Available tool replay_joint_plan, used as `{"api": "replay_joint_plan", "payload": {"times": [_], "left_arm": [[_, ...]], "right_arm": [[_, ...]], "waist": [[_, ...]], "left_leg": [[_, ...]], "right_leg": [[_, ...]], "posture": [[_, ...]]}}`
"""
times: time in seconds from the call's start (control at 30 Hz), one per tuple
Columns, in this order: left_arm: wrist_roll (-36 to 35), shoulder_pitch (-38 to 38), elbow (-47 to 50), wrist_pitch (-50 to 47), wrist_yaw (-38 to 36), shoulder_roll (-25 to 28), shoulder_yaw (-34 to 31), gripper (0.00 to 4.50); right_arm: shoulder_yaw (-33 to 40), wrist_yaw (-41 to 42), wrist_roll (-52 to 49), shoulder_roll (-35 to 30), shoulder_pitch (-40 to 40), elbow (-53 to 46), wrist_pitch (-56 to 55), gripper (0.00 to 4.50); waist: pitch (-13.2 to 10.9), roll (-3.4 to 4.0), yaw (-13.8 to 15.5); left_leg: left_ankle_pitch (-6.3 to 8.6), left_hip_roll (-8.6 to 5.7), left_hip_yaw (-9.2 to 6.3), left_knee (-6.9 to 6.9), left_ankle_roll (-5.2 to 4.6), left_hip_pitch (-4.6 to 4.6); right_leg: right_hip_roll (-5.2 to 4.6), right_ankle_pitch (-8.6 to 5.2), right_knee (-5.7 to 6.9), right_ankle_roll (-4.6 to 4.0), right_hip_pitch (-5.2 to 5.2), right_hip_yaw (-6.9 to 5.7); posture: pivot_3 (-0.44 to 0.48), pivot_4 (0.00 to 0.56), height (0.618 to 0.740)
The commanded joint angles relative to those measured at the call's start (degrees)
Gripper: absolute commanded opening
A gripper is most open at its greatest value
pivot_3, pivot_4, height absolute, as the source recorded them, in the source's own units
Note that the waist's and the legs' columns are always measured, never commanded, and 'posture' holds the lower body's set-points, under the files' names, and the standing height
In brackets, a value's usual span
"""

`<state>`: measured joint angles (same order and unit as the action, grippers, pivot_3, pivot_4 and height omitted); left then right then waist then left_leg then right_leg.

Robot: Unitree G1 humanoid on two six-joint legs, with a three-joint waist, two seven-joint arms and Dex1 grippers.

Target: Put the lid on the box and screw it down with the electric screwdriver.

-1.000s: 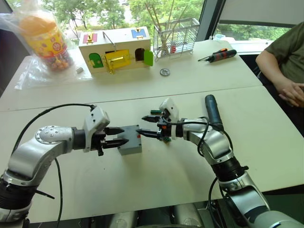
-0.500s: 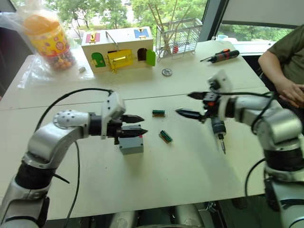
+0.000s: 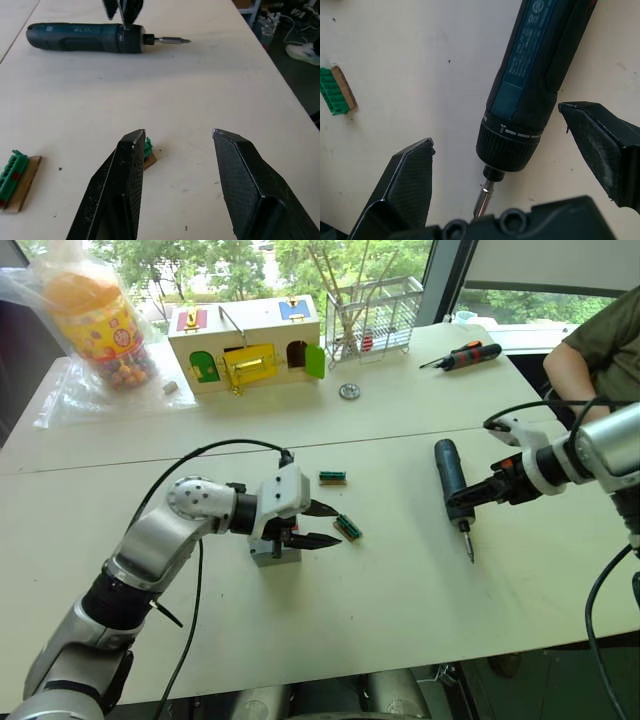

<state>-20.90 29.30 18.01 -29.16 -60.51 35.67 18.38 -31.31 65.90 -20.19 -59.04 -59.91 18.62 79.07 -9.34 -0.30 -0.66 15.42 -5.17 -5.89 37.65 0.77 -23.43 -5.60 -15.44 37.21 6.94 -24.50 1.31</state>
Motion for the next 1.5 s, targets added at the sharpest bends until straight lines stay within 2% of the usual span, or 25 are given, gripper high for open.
{"api": "replay_joint_plan", "payload": {"times": [0.03,0.37,0.43,0.67,0.87,1.03,1.1,1.13,1.23,1.3,1.33,1.4,1.5], "left_arm": [[1.5,-1.2,1.4,1.2,2.0,-1.1,0.0,2.15],[3.0,-4.4,3.4,0.3,7.5,-3.7,-0.6,2.15],[3.4,-4.9,3.4,0.3,8.6,-4.2,-0.8,2.15],[3.9,-6.3,4.1,-0.2,10.5,-3.8,-1.8,2.15],[3.6,-6.8,2.8,0.4,10.0,-2.4,-3.2,2.15],[1.0,-5.8,0.3,0.0,7.4,-1.2,-6.6,2.15],[-1.3,-5.3,-0.3,-1.4,6.7,-1.6,-8.7,2.15],[-2.5,-5.4,-0.6,-2.0,6.0,-1.0,-10.1,2.15],[-6.0,-5.9,0.0,-5.5,4.8,1.6,-14.1,2.15],[-6.8,-6.3,0.2,-6.4,4.2,3.1,-15.0,2.15],[-7.8,-6.7,0.5,-7.5,4.0,4.0,-16.0,2.15],[-9.1,-7.4,0.4,-9.1,3.2,6.0,-17.8,2.15],[-10.5,-8.3,0.8,-11.2,2.8,8.1,-19.5,2.15]], "right_arm": [[-3.3,1.2,3.6,3.0,-4.4,7.1,-1.2,4.47],[-13.0,8.9,15.9,13.6,-11.1,28.4,-13.7,4.47],[-15.6,12.1,19.3,14.6,-10.6,30.5,-18.0,4.04],[-17.5,21.1,26.7,14.2,-8.5,31.8,-24.8,1.88],[-13.4,21.7,29.5,14.2,-7.3,31.6,-26.2,1.87],[-4.6,22.4,25.9,12.2,-7.9,22.8,-23.1,1.87],[0.8,22.1,22.3,12.6,-9.5,19.7,-18.4,1.87],[4.5,20.5,20.3,13.0,-9.8,16.9,-17.2,1.87],[23.9,12.6,10.8,15.8,-7.0,3.5,-13.8,1.87],[33.0,6.7,7.2,19.1,-4.4,-3.5,-11.9,1.87],[41.4,0.9,4.0,24.3,-2.6,-9.5,-13.2,1.87],[51.8,-9.5,0.2,33.7,0.2,-19.7,-15.3,1.87],[55.8,-19.8,-3.0,43.8,3.8,-30.0,-16.9,1.87]], "waist": [[0.0,0.00,-0.1],[0.0,0.00,0.0],[0.0,-0.02,0.0],[0.0,-0.02,0.1],[0.0,-0.03,0.3],[0.0,0.01,0.0],[-0.1,0.15,-0.1],[-0.1,0.21,-0.3],[-0.1,0.24,-0.6],[-0.1,0.24,-0.4],[-0.1,0.16,-0.2],[-0.1,0.14,-0.1],[-0.1,0.16,0.1]], "left_leg": [[0.00,0.00,0.00,0.04,0.00,-0.01],[0.01,-0.01,-0.03,0.18,0.01,-0.02],[0.02,-0.03,-0.04,0.26,0.00,-0.02],[0.04,-0.04,-0.14,0.27,0.00,-0.02],[0.04,-0.05,-0.22,0.30,0.01,-0.02],[0.04,-0.05,-0.22,0.30,0.01,-0.02],[0.03,-0.05,-0.21,0.27,0.02,-0.06],[0.03,-0.05,-0.18,0.27,0.02,-0.09],[0.03,-0.01,-0.15,0.21,0.02,-0.18],[0.02,0.02,-0.23,0.07,0.04,-0.20],[0.01,0.01,-0.24,0.03,0.05,-0.20],[0.00,0.02,-0.36,0.06,0.10,-0.20],[-0.04,-0.05,-0.37,0.17,0.16,-0.20]], "right_leg": [[0.00,0.00,0.00,0.00,0.01,0.00],[0.01,0.00,0.07,0.00,0.02,-0.02],[0.01,0.00,0.08,0.01,0.07,-0.03],[0.01,0.01,0.09,0.01,0.09,-0.11],[0.01,0.00,0.09,0.01,0.15,-0.19],[0.00,0.00,0.08,0.01,0.12,-0.19],[0.00,0.00,0.10,0.01,0.04,-0.16],[0.00,0.00,0.11,0.01,-0.01,-0.12],[-0.01,0.01,0.19,0.01,-0.23,-0.02],[0.01,0.01,0.25,0.01,-0.38,0.00],[0.01,0.00,0.29,0.01,-0.40,-0.01],[0.02,0.00,0.29,0.01,-0.35,-0.10],[-0.02,0.01,0.39,0.01,-0.29,-0.08]], "posture": [[0.000,0.150,0.740],[0.000,0.150,0.740],[0.000,0.150,0.740],[0.000,0.150,0.740],[0.000,0.150,0.740],[0.000,0.150,0.740],[0.000,0.150,0.740],[0.000,0.150,0.740],[0.000,0.150,0.740],[0.000,0.150,0.740],[0.000,0.150,0.740],[0.000,0.150,0.740],[0.000,0.150,0.740]]}}
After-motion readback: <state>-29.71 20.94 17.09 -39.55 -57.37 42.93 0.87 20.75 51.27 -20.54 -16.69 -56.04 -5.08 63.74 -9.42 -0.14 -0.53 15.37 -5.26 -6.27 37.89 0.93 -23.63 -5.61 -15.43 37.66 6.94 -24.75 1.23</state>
